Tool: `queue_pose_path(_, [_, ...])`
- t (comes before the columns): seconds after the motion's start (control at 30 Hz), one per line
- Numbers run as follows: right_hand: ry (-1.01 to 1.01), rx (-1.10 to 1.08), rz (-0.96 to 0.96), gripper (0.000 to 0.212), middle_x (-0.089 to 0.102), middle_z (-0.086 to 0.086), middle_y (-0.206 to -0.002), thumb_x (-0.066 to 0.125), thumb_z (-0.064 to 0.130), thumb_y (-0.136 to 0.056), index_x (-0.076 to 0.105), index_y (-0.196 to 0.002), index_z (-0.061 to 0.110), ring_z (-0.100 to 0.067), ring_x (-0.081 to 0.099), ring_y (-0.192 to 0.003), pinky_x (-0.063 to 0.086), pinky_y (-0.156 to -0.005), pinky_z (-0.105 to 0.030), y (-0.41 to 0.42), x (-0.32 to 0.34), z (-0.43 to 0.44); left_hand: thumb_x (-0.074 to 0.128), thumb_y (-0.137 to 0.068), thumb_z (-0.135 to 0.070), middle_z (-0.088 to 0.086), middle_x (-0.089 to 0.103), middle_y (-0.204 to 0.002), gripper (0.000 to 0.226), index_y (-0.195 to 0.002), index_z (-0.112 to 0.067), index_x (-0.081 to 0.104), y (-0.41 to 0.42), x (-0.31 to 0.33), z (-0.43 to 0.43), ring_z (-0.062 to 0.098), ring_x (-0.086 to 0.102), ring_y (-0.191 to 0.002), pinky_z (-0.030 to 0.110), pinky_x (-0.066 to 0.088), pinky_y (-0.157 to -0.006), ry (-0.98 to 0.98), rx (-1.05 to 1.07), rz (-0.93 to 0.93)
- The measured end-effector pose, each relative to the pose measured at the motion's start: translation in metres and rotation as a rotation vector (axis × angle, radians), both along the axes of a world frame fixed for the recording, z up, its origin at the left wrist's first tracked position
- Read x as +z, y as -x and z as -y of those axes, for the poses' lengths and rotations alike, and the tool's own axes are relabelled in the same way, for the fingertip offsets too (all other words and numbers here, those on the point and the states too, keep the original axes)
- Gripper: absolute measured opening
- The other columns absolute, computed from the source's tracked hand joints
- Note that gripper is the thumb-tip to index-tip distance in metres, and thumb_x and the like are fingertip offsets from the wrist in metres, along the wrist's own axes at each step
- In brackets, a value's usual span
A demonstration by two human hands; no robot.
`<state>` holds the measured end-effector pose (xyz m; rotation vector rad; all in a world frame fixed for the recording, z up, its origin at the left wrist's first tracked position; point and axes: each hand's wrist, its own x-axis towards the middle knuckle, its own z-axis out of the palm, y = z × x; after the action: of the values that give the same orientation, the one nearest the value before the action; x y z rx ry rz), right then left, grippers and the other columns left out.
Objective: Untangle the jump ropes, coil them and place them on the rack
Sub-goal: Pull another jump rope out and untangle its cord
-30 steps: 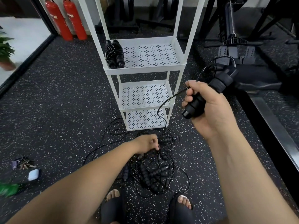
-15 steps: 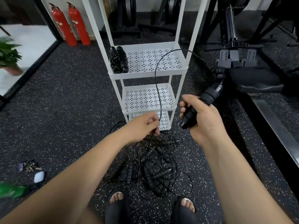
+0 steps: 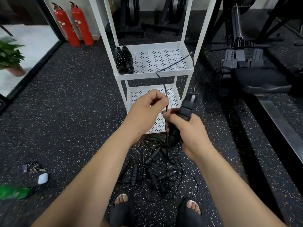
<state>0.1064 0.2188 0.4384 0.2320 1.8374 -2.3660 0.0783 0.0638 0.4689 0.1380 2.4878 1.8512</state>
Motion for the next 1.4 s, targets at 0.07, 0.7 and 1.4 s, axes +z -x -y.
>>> queue_pose_path(0.07, [-0.103, -0.037, -0.039, 0.012, 0.061, -0.008, -0.069, 0.082, 0.012, -0.094, 0.074, -0.084, 0.012, -0.020, 0.053, -0.067, 0.043, -0.065, -0.036, -0.001, -0.001, 0.003, 0.068, -0.103, -0.024, -0.014, 0.065, -0.088, 0.011, -0.095, -0.018, 0.072, 0.002, 0.002, -0.001, 0.001, 0.055, -0.081, 0.013, 0.043, -0.075, 0.011, -0.023, -0.019])
queue_pose_path(0.7, [0.012, -0.124, -0.112, 0.025, 0.058, -0.007, -0.065, 0.077, 0.004, -0.093, 0.063, -0.075, 0.012, -0.020, 0.049, -0.056, 0.043, -0.060, -0.031, 0.013, 0.029, -0.030, 0.078, -0.093, -0.010, -0.014, 0.062, -0.140, 0.065, -0.147, -0.036, 0.054, -0.026, -0.204, -0.006, 0.010, 0.060, -0.127, 0.023, 0.048, -0.096, 0.537, -0.607, 0.632])
queue_pose_path(1.4, [0.096, -0.210, -0.101, 0.017, 0.059, -0.007, -0.070, 0.078, 0.009, -0.094, 0.063, -0.101, 0.002, -0.019, 0.051, -0.059, 0.045, -0.058, -0.031, 0.016, 0.035, -0.043, 0.067, -0.104, -0.042, -0.013, 0.077, -0.116, 0.018, -0.108, -0.033, 0.081, -0.051, -0.220, -0.033, 0.004, 0.069, -0.101, 0.028, 0.053, -0.104, 0.638, -0.548, 0.437])
